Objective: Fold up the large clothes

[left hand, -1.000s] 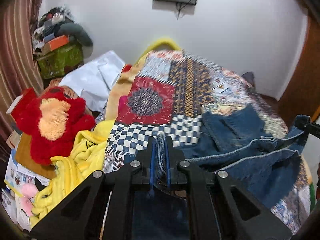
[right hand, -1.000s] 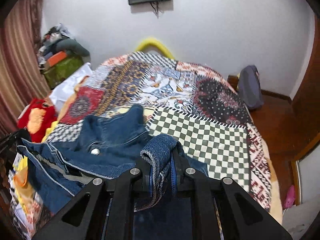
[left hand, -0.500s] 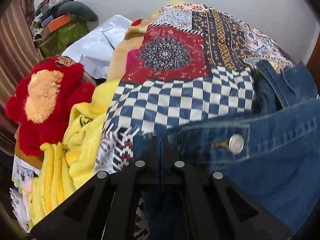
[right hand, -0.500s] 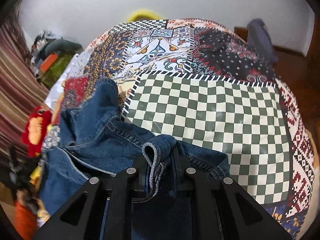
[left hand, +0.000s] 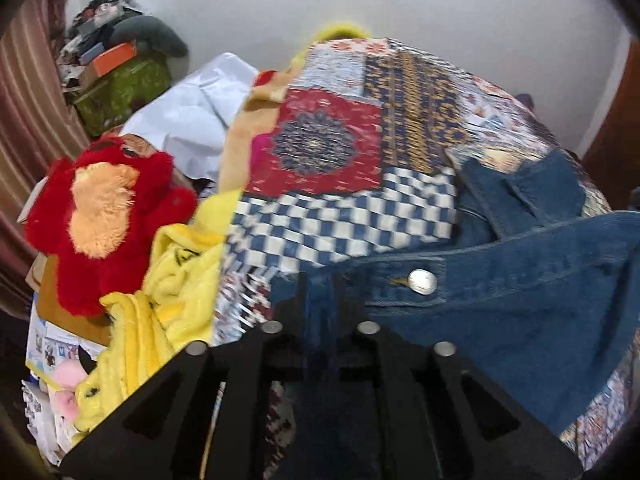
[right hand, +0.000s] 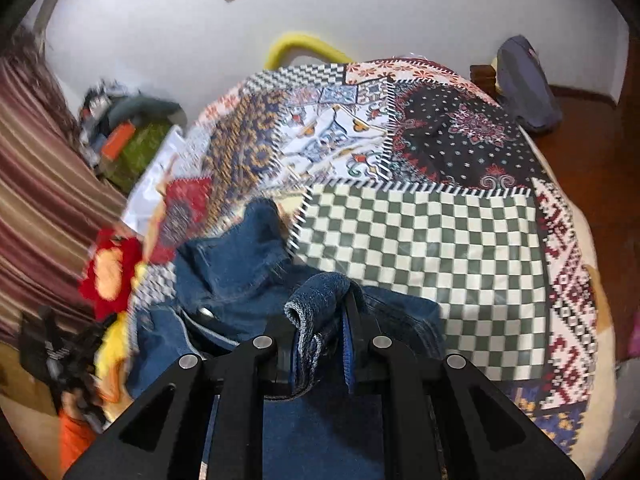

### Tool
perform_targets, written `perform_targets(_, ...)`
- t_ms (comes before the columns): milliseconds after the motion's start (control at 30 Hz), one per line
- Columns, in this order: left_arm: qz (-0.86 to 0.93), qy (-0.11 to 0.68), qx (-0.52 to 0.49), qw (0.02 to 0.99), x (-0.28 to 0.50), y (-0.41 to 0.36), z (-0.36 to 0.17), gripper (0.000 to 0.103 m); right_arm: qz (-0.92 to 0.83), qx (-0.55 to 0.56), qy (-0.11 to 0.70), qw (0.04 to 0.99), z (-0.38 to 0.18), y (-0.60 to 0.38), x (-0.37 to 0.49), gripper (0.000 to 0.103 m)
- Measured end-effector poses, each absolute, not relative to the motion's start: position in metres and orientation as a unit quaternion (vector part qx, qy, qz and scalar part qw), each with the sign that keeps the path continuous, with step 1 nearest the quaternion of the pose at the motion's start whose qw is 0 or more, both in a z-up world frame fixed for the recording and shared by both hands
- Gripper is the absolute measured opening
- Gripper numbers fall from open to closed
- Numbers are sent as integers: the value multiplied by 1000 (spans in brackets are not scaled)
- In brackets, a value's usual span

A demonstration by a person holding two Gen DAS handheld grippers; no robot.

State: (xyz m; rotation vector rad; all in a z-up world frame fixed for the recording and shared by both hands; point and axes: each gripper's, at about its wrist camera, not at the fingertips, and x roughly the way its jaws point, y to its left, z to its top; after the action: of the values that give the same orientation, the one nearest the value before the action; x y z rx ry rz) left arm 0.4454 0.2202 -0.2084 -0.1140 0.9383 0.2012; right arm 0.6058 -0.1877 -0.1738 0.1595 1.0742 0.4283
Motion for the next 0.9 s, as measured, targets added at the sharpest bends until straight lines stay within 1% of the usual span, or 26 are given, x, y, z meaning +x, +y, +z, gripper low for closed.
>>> perform_targets(33,90,453,-56,885,444,216,-209,23,193,59,513,834,-177,-185,605,11)
perform_targets(67,82,457,-56,884,442,210,-212,39,180,36,521,834,-182,-180,603,11)
perform_targets(100,79,462,-52,882,442,204,-216,48,169,17,527,833,-187,-177,601,11)
perform_targets(133,79,468,-42,879,443,195,-224,65,164,8,530,832,-191,-177,600,12)
perform_targets(167,82,473,-33,877,444,189,-230,75,160,2,534,830,-196,-176,599,12)
perform_targets(333,104,513,33,851,460,163,-277,77,169,55,558,811,-212,-196,606,12)
perform_targets(367,109,514,34,850,462,163,-282,80,178,72,564,803,-214,-200,608,12)
perform_targets(400,110,516,22,849,464,165,-287,81,191,94,570,794,-214,-208,611,12)
perform_targets(467,110,520,-12,847,466,175,-293,87,211,129,573,782,-211,-218,613,12)
perform_targets(533,108,517,-31,848,466,182,-295,87,235,142,575,771,-205,-226,613,12)
perform_targets(667,124,510,14,851,464,174,-294,87,247,113,566,779,-189,-224,606,13)
perform_targets(767,133,511,18,849,461,174,-295,87,245,108,553,789,-178,-230,601,13)
perform_targets(800,137,512,19,848,460,176,-295,87,228,93,545,802,-172,-232,599,13)
perform_targets(867,145,511,31,847,460,178,-297,87,116,3,498,859,-151,-246,594,13)
perform_targets(900,152,510,40,846,460,178,-297,87,83,-18,485,870,-145,-254,591,13)
